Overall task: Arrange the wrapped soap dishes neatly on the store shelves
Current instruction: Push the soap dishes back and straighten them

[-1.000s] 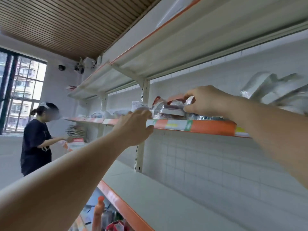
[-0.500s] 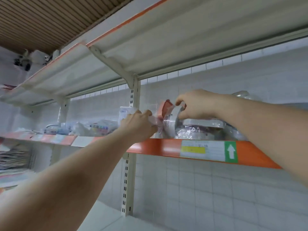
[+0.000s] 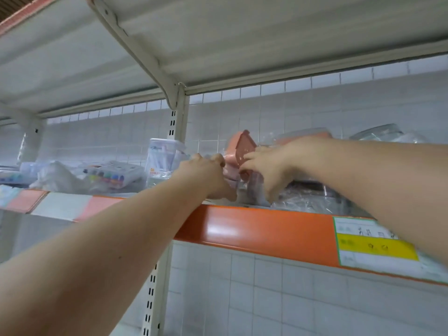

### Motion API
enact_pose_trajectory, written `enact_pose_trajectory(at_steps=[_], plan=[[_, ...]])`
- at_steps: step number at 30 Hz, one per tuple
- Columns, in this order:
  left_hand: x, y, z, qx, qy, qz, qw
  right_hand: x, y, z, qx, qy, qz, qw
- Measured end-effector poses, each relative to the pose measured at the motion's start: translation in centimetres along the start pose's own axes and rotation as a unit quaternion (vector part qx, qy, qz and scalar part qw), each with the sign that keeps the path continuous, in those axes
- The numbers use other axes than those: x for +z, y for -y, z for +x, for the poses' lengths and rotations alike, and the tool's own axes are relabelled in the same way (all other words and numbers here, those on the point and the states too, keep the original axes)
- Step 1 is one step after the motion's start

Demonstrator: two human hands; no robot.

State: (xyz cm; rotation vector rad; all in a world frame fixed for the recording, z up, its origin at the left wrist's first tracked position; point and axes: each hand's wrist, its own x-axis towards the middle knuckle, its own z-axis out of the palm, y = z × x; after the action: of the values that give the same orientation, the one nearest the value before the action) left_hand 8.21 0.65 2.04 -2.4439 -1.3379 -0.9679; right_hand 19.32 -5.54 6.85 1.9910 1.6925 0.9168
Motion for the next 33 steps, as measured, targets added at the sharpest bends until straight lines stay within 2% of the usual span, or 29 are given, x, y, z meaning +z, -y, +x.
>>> enact_pose_trajectory(at_steps=[2, 4, 7, 10, 12, 16, 18, 19, 25, 30, 33], plan=[[-0.1, 0.1, -0.1, -0.005, -0.025, -0.017, 1.0, 0.4, 0.1, 0.1, 0.018, -0.008, -0.024, 1.0], [-0.3, 0.1, -0.4, -0.017, -0.042, -0.072, 0.996, 0.8, 0.1, 0.0, 0.017, -0.035, -0.002, 0.999], [-0.5, 0.4, -0.8, -0.028, -0.082, -0.203, 0.975, 0.8, -0.2, -1.0, 0.002, -0.116, 0.071, 0.991], [-0.6, 0.7, -1.1, 0.001, -0.143, -0.307, 0.941, 0.2, -0.8, -2.6, 0.036, -0.176, 0.176, 0.968], [-0.8, 1.0, -1.1, 0.01, -0.194, -0.348, 0.917, -0.3, -1.5, -3.9, 0.071, -0.226, 0.265, 0.935], [-0.9, 1.2, -1.2, 0.028, -0.271, -0.418, 0.867, -0.8, -2.8, -7.4, 0.149, -0.347, 0.395, 0.837], [-0.9, 0.9, -1.4, 0.058, -0.28, -0.415, 0.863, -0.8, -2.8, -9.2, 0.184, -0.408, 0.405, 0.797], [-1.0, 0.8, -1.6, 0.072, -0.275, -0.408, 0.868, -0.7, -2.6, -10.0, 0.202, -0.421, 0.4, 0.789], [-2.3, -2.7, -3.8, 0.14, -0.194, -0.369, 0.898, 0.1, -2.3, -15.6, 0.269, -0.357, 0.317, 0.837], [-3.5, -9.0, -7.3, 0.205, -0.165, -0.377, 0.888, 1.3, -4.0, -23.6, 0.312, -0.32, 0.249, 0.859], [-3.7, -13.2, -9.3, 0.229, -0.142, -0.413, 0.87, 2.2, -5.3, -30.3, 0.344, -0.298, 0.213, 0.865]])
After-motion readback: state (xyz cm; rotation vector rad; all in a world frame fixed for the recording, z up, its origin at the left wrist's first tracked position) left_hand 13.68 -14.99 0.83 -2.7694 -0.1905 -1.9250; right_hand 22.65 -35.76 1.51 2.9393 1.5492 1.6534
